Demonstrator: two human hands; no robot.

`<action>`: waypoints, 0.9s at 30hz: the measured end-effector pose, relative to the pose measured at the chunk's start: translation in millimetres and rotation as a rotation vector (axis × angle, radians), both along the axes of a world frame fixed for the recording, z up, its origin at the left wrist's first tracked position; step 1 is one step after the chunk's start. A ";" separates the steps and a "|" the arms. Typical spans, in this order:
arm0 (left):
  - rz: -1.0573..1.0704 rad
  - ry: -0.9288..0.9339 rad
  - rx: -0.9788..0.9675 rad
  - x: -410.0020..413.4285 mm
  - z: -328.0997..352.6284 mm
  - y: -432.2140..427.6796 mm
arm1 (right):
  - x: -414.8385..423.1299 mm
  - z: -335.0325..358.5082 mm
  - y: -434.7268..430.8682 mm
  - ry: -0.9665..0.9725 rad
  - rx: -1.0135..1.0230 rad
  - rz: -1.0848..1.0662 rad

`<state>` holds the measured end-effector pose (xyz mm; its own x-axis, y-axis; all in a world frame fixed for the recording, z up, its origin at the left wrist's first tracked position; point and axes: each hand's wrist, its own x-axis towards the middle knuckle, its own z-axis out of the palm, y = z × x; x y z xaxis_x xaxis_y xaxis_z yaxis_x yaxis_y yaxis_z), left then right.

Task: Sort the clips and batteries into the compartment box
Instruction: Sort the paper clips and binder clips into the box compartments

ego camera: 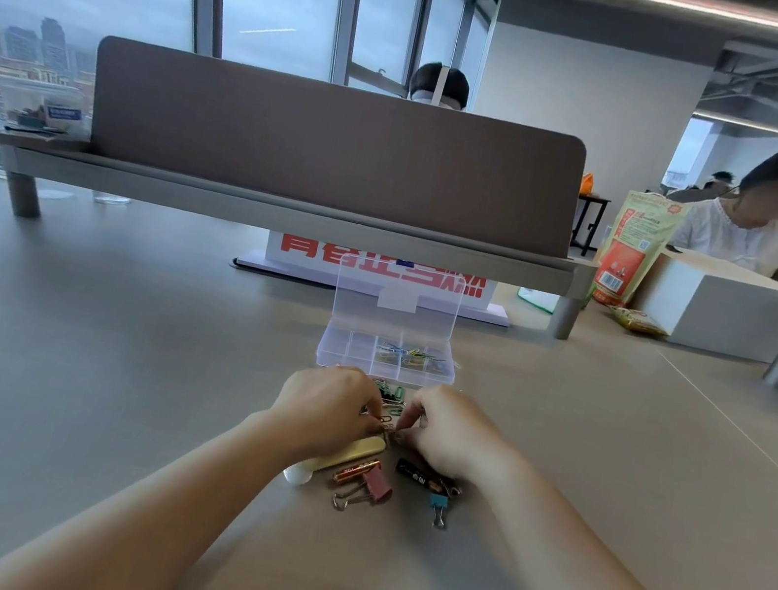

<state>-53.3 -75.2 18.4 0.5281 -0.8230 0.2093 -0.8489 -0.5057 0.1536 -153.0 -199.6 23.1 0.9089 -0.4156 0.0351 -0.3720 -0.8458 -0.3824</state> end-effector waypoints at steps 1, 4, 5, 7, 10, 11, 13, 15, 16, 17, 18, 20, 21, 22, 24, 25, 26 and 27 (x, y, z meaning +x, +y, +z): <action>0.004 0.006 0.025 -0.2 1.5 -0.7 | 0.9 0.2 1.6 0.017 -0.035 -0.003; 0.035 0.030 0.061 -1.8 4.6 -4.1 | 2.2 1.1 6.2 0.051 -0.089 -0.016; 0.048 0.038 0.057 -2.3 5.3 -5.0 | 1.7 1.0 7.1 0.050 -0.106 -0.020; 0.064 0.044 0.041 -3.4 5.3 -6.4 | 1.1 -0.7 8.4 0.028 -0.166 -0.018; 0.077 0.039 0.007 -5.0 3.7 -5.9 | 0.8 -3.1 6.1 -0.006 -0.204 0.000; 0.084 0.053 -0.016 -5.0 3.0 -5.1 | 0.4 -4.0 4.6 -0.025 -0.177 -0.005; 0.098 0.116 -0.080 -4.4 4.0 -3.6 | -0.1 -4.0 1.5 -0.094 -0.025 -0.033; 0.098 0.230 -0.170 -2.3 7.3 -1.1 | 0.6 -1.4 -0.9 -0.225 0.244 -0.103; 0.092 0.312 -0.221 -0.3 9.3 -0.1 | 0.4 1.3 -3.0 -0.308 0.432 -0.161; 0.090 0.416 -0.273 1.9 12.0 1.2 | -0.3 4.4 -5.9 -0.381 0.651 -0.229; 0.098 0.547 -0.321 2.5 15.4 3.0 | -1.6 7.4 -8.8 -0.432 0.895 -0.288; 0.142 0.898 -0.412 2.9 21.1 8.8 | -4.8 11.2 -14.5 -0.490 1.332 -0.341; 0.163 1.108 -0.478 4.2 22.9 11.7 | -6.3 12.5 -16.3 -0.502 1.461 -0.350; 0.173 1.324 -0.558 5.6 24.5 14.0 | -8.3 13.1 -17.1 -0.503 1.526 -0.348; 0.149 1.648 -0.686 9.2 25.7 18.6 | -10.4 13.1 -18.0 -0.483 1.532 -0.312; 0.130 1.725 -0.714 10.1 25.6 20.1 | -11.4 12.9 -17.6 -0.469 1.498 -0.289; 0.116 1.762 -0.725 10.0 25.5 21.2 | -11.6 12.5 -16.7 -0.451 1.443 -0.266; 0.111 1.774 -0.732 10.5 24.7 22.1 | -10.8 11.3 -16.0 -0.430 1.358 -0.247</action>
